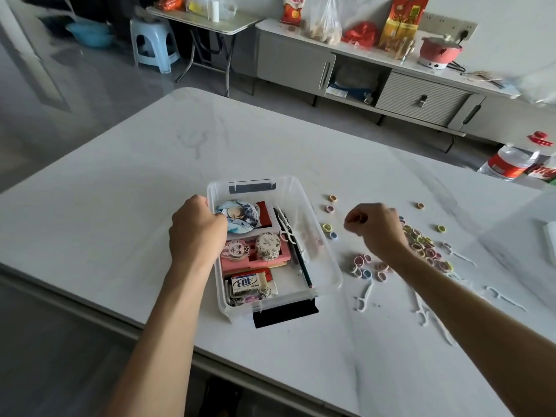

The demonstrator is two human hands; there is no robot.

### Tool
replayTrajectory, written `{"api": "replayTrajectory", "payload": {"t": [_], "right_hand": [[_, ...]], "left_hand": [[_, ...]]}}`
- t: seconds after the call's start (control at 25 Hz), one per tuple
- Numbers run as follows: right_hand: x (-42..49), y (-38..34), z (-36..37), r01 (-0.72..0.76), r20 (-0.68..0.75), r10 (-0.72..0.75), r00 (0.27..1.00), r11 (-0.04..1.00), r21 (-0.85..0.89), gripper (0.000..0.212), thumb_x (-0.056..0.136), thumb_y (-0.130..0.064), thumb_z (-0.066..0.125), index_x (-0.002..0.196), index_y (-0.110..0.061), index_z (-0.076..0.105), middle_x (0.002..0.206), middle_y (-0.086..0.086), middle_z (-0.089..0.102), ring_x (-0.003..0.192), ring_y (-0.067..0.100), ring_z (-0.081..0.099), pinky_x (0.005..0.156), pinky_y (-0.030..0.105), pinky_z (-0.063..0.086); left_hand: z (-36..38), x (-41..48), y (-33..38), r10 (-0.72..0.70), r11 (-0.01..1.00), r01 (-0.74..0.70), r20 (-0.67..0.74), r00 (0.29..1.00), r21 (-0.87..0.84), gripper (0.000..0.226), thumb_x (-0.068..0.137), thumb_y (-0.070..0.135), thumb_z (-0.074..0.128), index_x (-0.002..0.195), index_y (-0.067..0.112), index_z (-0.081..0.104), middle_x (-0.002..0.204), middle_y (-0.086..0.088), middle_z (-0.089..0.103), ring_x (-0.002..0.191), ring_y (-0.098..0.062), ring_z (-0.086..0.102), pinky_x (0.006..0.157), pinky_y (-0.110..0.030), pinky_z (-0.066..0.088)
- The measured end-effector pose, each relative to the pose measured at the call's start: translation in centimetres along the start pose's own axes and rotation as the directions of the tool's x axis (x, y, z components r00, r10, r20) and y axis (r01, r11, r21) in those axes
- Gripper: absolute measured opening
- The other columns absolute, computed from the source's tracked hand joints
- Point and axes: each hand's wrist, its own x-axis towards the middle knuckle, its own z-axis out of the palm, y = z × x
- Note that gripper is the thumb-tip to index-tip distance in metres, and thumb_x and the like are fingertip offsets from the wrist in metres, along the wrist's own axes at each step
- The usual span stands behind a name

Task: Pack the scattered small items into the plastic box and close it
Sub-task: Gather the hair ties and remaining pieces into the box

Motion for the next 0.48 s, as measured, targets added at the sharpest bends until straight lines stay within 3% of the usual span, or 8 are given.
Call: {"api": "replayTrajectory", "payload": {"t": [0.12,0.16,0.24,0.32,0.36,0.48], "right_hand": [[-1.2,-4.3,-3.1,0.164,-0.021,-0.163,0.986,0.966,0.198,0.011,0.072,-0.018,0.08,0.072,-0.027,0.073,0.056,-0.009,0.066,0.05,-0.001,0.057,0.048,0.006,0.037],[-2.0,-6.2,-3.6,0.268,0.062,-0.284,0.957,0.945,0.187,0.011,0.072,-0.021,0.08,0.073,-0.029,0.073,0.06,-0.015,0.068,0.053,-0.005,0.06,0.05,0.004,0.039],[-3.7,-9.0,-3.0,0.456,0.341,-0.448,0.827,0.888,0.061,0.01,0.074,-0.024,0.079,0.079,-0.031,0.073,0.069,-0.019,0.068,0.064,-0.005,0.063,0.06,0.006,0.045],[-5.3,-10.6,-1.3,0.589,0.578,-0.438,0.688,0.803,-0.092,0.009,0.079,-0.022,0.076,0.086,-0.026,0.073,0.076,-0.015,0.064,0.069,0.002,0.061,0.067,0.018,0.05],[-5.7,-10.9,-0.6,0.62,0.627,-0.416,0.659,0.772,-0.139,0.012,0.081,-0.022,0.075,0.092,-0.023,0.073,0.082,-0.013,0.062,0.071,0.005,0.058,0.069,0.024,0.051],[-5.8,-10.5,-0.2,0.601,0.593,-0.437,0.676,0.793,-0.101,0.028,0.081,-0.026,0.075,0.109,-0.023,0.072,0.098,-0.01,0.067,0.077,0.005,0.059,0.072,0.022,0.05]], "left_hand": [[0.0,0.2,0.1,-0.003,1.0,0.003,0.017,1.0,-0.001,0.014,0.081,0.005,0.051,0.092,0.004,0.06,0.087,-0.015,0.065,0.081,-0.036,0.061,0.066,-0.039,0.048],[-0.1,0.2,0.1,-0.007,1.0,0.007,0.022,1.0,0.002,0.015,0.081,0.005,0.051,0.094,0.004,0.06,0.089,-0.015,0.065,0.082,-0.037,0.061,0.067,-0.04,0.049],[-0.1,0.3,0.0,-0.011,1.0,0.011,0.035,0.999,-0.003,0.019,0.08,0.004,0.05,0.095,0.005,0.062,0.09,-0.014,0.066,0.083,-0.036,0.062,0.069,-0.042,0.051],[-0.3,0.5,-0.1,-0.025,0.999,0.026,0.043,0.999,-0.019,0.018,0.078,0.002,0.049,0.092,0.003,0.061,0.088,-0.014,0.066,0.082,-0.037,0.061,0.065,-0.04,0.048],[-0.4,0.6,-0.1,-0.032,0.999,0.032,0.04,0.999,-0.016,0.015,0.078,0.002,0.049,0.089,0.002,0.059,0.086,-0.016,0.064,0.08,-0.037,0.06,0.061,-0.037,0.043],[-0.5,0.8,-0.2,-0.04,0.999,0.04,0.024,0.999,-0.003,0.011,0.079,0.002,0.048,0.088,0.001,0.055,0.087,-0.018,0.061,0.082,-0.039,0.059,0.057,-0.032,0.035]]}}
